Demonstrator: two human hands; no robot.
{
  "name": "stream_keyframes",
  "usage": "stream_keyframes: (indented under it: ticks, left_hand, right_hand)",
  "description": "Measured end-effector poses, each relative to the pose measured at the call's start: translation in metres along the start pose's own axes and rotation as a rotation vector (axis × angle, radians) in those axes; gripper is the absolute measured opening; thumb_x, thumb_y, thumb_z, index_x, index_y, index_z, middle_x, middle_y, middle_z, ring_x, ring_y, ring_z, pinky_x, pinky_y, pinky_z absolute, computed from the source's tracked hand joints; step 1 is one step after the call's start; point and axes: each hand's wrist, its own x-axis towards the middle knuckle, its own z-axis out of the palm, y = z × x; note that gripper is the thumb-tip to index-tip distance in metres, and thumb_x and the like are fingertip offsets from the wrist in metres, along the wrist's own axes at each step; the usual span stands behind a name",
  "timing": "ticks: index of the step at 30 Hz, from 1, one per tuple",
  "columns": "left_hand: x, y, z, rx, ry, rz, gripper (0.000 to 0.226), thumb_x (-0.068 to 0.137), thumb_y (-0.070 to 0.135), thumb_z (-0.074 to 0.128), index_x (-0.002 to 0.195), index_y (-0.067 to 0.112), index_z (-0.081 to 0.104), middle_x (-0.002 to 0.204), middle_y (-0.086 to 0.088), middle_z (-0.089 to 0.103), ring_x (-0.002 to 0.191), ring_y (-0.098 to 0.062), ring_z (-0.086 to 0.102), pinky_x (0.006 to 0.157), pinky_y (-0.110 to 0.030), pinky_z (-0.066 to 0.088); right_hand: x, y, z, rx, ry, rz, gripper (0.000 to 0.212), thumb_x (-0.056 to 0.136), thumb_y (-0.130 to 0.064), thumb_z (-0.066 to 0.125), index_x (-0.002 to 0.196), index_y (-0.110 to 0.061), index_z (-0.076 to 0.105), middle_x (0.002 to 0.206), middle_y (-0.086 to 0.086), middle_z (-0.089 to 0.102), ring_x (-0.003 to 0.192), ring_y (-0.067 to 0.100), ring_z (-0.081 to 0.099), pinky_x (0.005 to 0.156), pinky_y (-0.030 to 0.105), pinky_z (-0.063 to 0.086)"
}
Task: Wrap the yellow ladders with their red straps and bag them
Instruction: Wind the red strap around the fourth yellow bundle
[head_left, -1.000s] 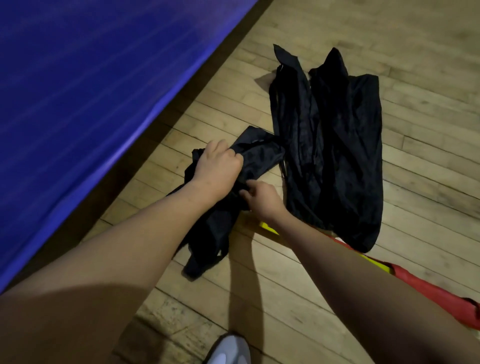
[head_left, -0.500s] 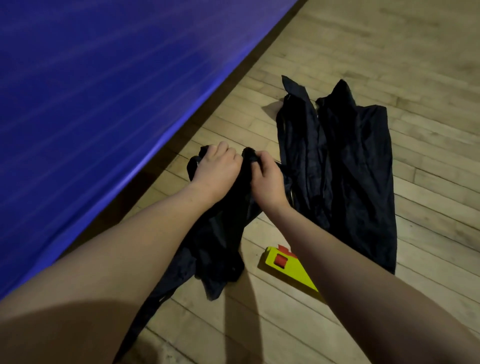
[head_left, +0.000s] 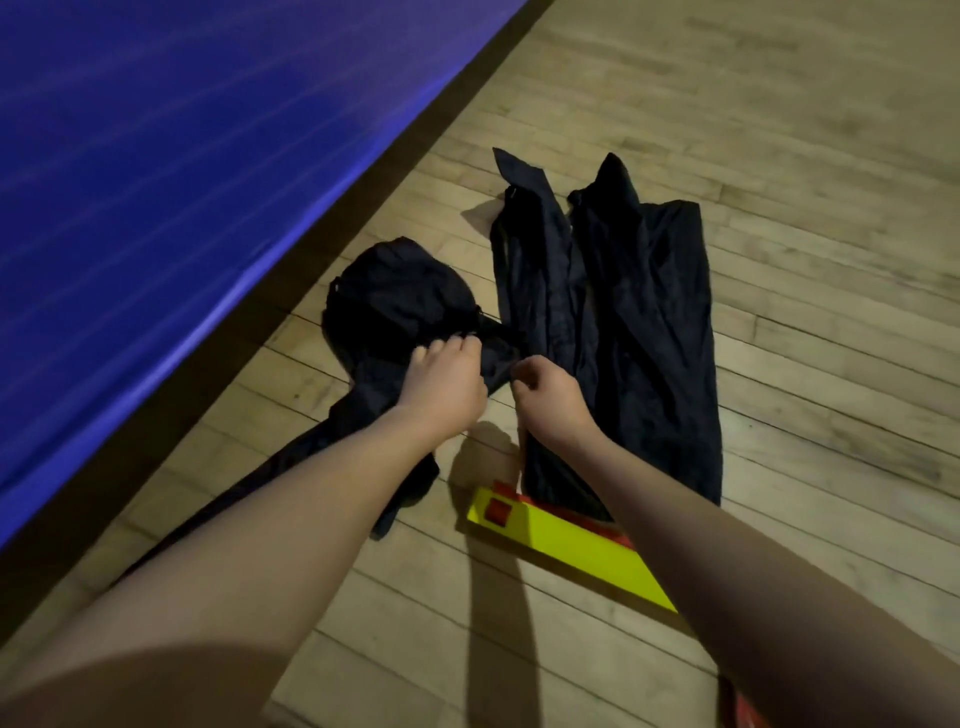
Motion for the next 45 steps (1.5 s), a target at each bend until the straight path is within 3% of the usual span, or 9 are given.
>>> stream_keyframes:
  ticks: [6, 11, 16, 22, 29, 33, 36, 40, 45]
  left_hand:
    - [-0.037, 0.061, 0.006, -0.157, -0.106, 0.082, 0.025, 0.097, 0.024, 0.044, 0.118, 0.012, 0.051, 0.116, -0.008, 0.062, 0.108, -0.032, 0.056, 0.09, -0.038, 0.042]
    - [-0.066, 0.124, 0.016, -0.176, -0.212, 0.163, 0.024, 0.096, 0.026, 0.046, 0.116, 0.014, 0.052, 0.106, -0.009, 0.065, 0.1, -0.031, 0.06, 0.081, -0.038, 0.048]
    - [-0.091, 0.194, 0.032, 0.019, -0.386, 0.401, 0.03, 0.097, 0.025, 0.047, 0.122, 0.01, 0.048, 0.118, -0.011, 0.059, 0.108, -0.031, 0.055, 0.082, -0.037, 0.039]
    - [-0.104, 0.241, 0.083, 0.224, -0.475, 0.483, 0.041, 0.09, 0.021, 0.054, 0.127, 0.009, 0.042, 0.127, -0.011, 0.046, 0.119, -0.029, 0.043, 0.096, -0.038, 0.035]
    - [-0.117, 0.245, 0.137, 0.379, -0.371, 0.512, 0.053, 0.089, 0.024, 0.061, 0.134, 0.01, 0.036, 0.132, -0.01, 0.043, 0.122, -0.028, 0.041, 0.098, -0.036, 0.033]
    - [-0.116, 0.245, 0.14, 0.383, -0.272, 0.531, 0.046, 0.09, 0.016, 0.059, 0.132, 0.011, 0.041, 0.13, -0.008, 0.046, 0.12, -0.026, 0.043, 0.096, -0.034, 0.035]
    - [-0.118, 0.241, 0.136, 0.394, -0.218, 0.565, 0.042, 0.09, 0.019, 0.059, 0.128, 0.01, 0.044, 0.123, -0.007, 0.049, 0.115, -0.025, 0.045, 0.093, -0.033, 0.037]
    - [-0.124, 0.226, 0.129, 0.344, -0.212, 0.525, 0.038, 0.09, 0.024, 0.057, 0.123, 0.011, 0.044, 0.12, -0.008, 0.047, 0.112, -0.025, 0.048, 0.093, -0.034, 0.037]
    - [-0.128, 0.206, 0.129, 0.248, -0.213, 0.406, 0.045, 0.089, 0.041, 0.059, 0.121, 0.012, 0.045, 0.119, -0.007, 0.05, 0.113, -0.026, 0.051, 0.093, -0.034, 0.038]
  right_hand:
    - [-0.057, 0.047, -0.05, -0.111, 0.029, 0.075, 0.02, 0.09, -0.016, 0.048, 0.101, -0.013, 0.065, 0.103, 0.009, 0.068, 0.096, 0.027, 0.062, 0.081, 0.038, 0.051]
    - [-0.123, 0.095, -0.089, -0.176, 0.07, 0.185, 0.02, 0.089, -0.016, 0.046, 0.099, -0.015, 0.063, 0.102, 0.01, 0.067, 0.097, 0.031, 0.061, 0.081, 0.041, 0.051]
    - [-0.176, 0.151, -0.12, -0.178, 0.096, 0.27, 0.021, 0.088, -0.014, 0.048, 0.1, -0.012, 0.065, 0.102, 0.011, 0.068, 0.096, 0.03, 0.062, 0.079, 0.039, 0.051]
    - [-0.202, 0.197, -0.124, -0.183, 0.123, 0.393, 0.018, 0.089, -0.021, 0.049, 0.095, -0.011, 0.063, 0.099, 0.01, 0.068, 0.096, 0.029, 0.061, 0.074, 0.035, 0.048]
    - [-0.214, 0.218, -0.108, -0.335, 0.204, 0.331, 0.023, 0.092, -0.034, 0.051, 0.091, -0.013, 0.058, 0.087, 0.004, 0.065, 0.082, 0.024, 0.062, 0.066, 0.036, 0.049]
    - [-0.223, 0.222, -0.096, -0.449, 0.189, 0.296, 0.027, 0.093, -0.04, 0.049, 0.092, -0.015, 0.06, 0.089, 0.003, 0.066, 0.087, 0.025, 0.062, 0.079, 0.036, 0.043]
    - [-0.237, 0.226, -0.085, -0.453, 0.174, 0.367, 0.028, 0.094, -0.044, 0.049, 0.097, -0.018, 0.059, 0.092, -0.001, 0.066, 0.091, 0.021, 0.061, 0.09, 0.037, 0.041]
    - [-0.254, 0.231, -0.072, -0.276, 0.211, 0.504, 0.035, 0.089, -0.052, 0.053, 0.104, -0.02, 0.054, 0.098, -0.005, 0.066, 0.096, 0.019, 0.062, 0.089, 0.037, 0.04]
    - [-0.247, 0.227, -0.064, -0.321, 0.114, 0.552, 0.045, 0.082, -0.06, 0.058, 0.101, -0.019, 0.054, 0.101, -0.002, 0.063, 0.102, 0.022, 0.057, 0.09, 0.04, 0.033]
